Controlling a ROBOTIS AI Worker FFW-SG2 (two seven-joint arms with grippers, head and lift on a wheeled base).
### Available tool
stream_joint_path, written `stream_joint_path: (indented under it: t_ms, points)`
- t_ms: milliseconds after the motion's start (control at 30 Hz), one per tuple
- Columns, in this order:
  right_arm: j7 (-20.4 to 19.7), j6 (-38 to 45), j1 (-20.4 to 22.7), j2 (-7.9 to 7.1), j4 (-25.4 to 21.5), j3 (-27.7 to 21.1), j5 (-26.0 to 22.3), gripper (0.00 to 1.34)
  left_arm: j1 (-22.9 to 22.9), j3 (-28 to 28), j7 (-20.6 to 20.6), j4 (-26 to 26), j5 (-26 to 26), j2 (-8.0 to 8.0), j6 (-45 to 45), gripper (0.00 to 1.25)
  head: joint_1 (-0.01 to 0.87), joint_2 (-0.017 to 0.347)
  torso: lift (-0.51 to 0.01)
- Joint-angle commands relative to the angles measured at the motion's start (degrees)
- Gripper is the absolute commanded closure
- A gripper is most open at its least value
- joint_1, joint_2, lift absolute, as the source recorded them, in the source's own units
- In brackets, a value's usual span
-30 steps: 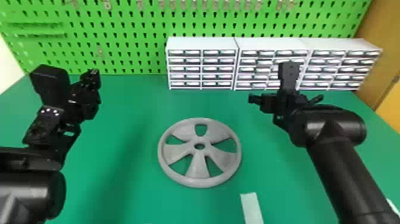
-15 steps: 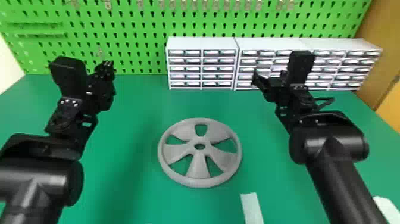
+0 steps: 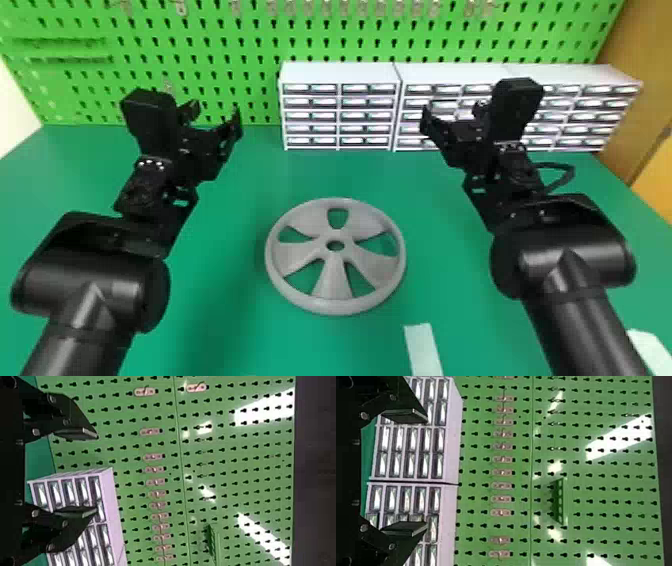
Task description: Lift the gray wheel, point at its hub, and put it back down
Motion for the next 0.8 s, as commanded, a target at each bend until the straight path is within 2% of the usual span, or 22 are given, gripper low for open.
stream_joint_path:
  t_ms: [0, 100, 133, 433, 567, 767]
  points:
    - [0.0, -0.02, 1.1, -0.12, -1.71, 0.55, -0.18, 0.3, -0.84, -0.79, -0.09, 0.62, 0.7, 0.0, -0.17, 0.22, 0.692, 0.048, -0.088]
    - [0.0, -0.29, 1.63, -0.12, -2.24, 0.64, -0.18, 0.28, -1.45, -1.23, -0.71, 1.23, 0.79, 0.0, -0.79, 0.04, 0.692, 0.048, -0.088]
    - [0.0, -0.46, 1.81, -0.12, -2.24, 0.73, -0.18, 0.28, -1.63, -1.32, -0.79, 1.23, 0.79, 0.0, -0.79, 0.02, 0.692, 0.048, -0.088]
    - [0.0, -2.75, 2.42, -0.2, -1.97, 1.08, 1.49, 0.15, -2.51, -1.06, -1.06, 2.73, 0.79, -0.97, -2.55, 0.02, 0.692, 0.048, -0.088]
    - [0.0, -3.1, 2.51, -0.2, -1.36, 0.73, 1.66, 0.14, -2.68, 0.0, -2.99, 4.22, 0.96, -1.93, -2.63, 0.02, 0.692, 0.048, -0.088]
    - [0.0, -3.36, 2.68, -0.2, -0.74, 0.2, 2.28, 0.08, -2.68, 1.05, -4.93, 5.27, 1.14, -2.28, -2.99, 0.02, 0.692, 0.048, -0.088]
